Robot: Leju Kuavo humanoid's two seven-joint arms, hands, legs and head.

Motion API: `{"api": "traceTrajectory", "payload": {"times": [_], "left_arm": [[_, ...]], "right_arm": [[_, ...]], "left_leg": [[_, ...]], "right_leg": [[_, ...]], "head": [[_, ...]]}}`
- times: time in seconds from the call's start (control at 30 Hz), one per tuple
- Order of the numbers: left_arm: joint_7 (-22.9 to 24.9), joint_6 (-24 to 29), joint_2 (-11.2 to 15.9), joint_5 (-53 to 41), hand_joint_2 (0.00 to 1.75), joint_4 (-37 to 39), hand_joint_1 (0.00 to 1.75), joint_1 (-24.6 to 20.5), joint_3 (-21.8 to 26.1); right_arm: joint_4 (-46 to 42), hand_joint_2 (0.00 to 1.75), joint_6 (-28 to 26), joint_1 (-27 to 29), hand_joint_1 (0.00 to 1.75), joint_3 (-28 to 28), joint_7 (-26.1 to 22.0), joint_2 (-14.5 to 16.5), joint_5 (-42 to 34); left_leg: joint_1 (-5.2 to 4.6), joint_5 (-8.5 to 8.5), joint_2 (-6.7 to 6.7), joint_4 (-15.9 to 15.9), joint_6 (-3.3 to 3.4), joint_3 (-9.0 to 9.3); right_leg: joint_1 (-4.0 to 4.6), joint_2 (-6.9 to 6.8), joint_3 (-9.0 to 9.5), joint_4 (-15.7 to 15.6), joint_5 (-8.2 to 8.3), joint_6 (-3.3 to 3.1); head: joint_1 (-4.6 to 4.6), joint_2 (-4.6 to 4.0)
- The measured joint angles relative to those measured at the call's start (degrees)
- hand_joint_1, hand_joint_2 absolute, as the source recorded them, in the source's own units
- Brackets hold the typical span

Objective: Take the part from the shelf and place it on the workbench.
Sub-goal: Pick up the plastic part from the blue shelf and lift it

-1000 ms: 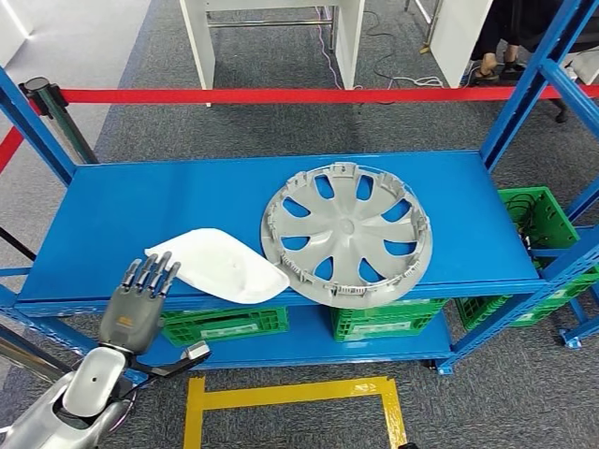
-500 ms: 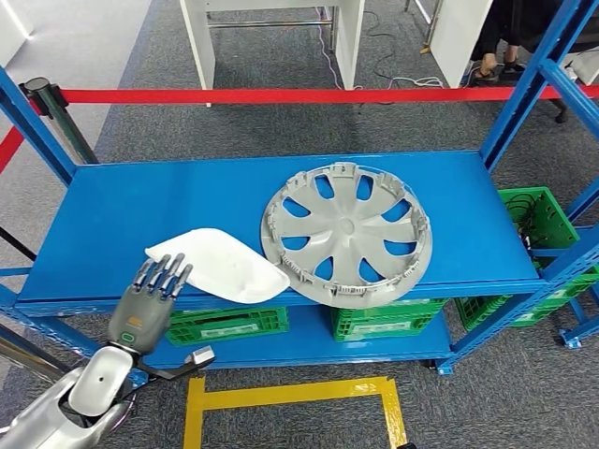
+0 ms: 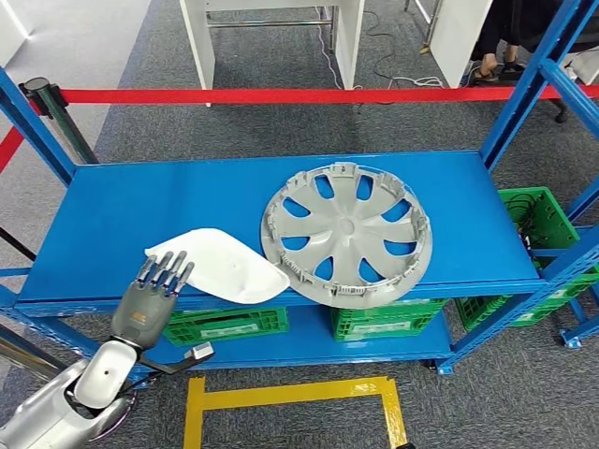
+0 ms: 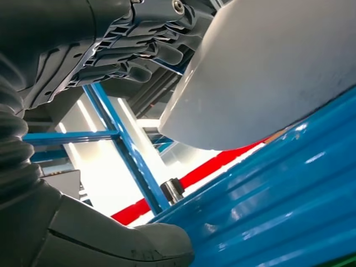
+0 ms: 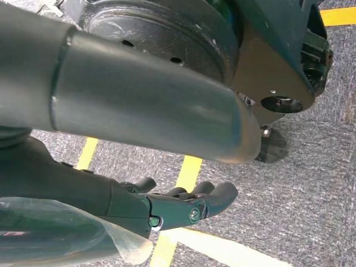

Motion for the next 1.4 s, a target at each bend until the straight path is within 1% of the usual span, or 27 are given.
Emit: {"api": "traceTrajectory", "payload": {"times": [0.1,0.27,0.5,0.8,1.4], "left_arm": [[0.3,0.3,0.2,0.0,1.75,1.0,0.00,-0.1,0.4],[-0.5,0.9,0.3,0.0,1.75,2.8,0.00,-0.2,1.7],[-0.3,0.9,0.4,0.0,1.75,3.8,0.00,-0.2,2.2],[0.1,1.2,0.4,0.0,1.75,6.4,0.00,-0.2,4.8],[1.5,2.2,0.5,0.0,1.75,7.7,0.00,-1.0,4.4]], "right_arm": [[0.0,0.00,0.0,0.0,0.00,0.0,0.0,0.0,0.1],[0.0,0.00,0.0,0.0,0.00,0.0,0.1,0.0,0.1],[0.0,0.00,0.0,0.0,0.00,0.0,0.1,0.0,0.2],[0.0,0.00,-0.1,0.0,0.00,0.0,0.1,0.0,0.2],[0.0,0.00,-0.1,0.0,0.00,0.0,0.1,0.0,0.2]], "left_leg": [[0.00,0.00,0.00,0.0,0.00,0.00],[0.00,0.00,0.00,0.0,0.00,0.00],[0.00,0.00,0.00,0.0,0.00,0.00],[0.00,0.00,0.00,0.0,0.00,0.00],[0.00,0.00,0.00,0.0,0.00,0.01]], "right_leg": [[0.00,0.00,0.00,0.0,0.00,0.00],[0.00,0.00,0.00,0.0,0.00,0.00],[0.00,0.00,0.00,0.0,0.00,0.00],[0.00,0.00,0.00,0.0,0.00,0.00],[0.00,0.00,0.00,0.0,0.00,0.00]], "head": [[-0.01,0.00],[-0.01,0.00],[0.00,0.00],[0.00,0.00],[0.00,0.00]]}}
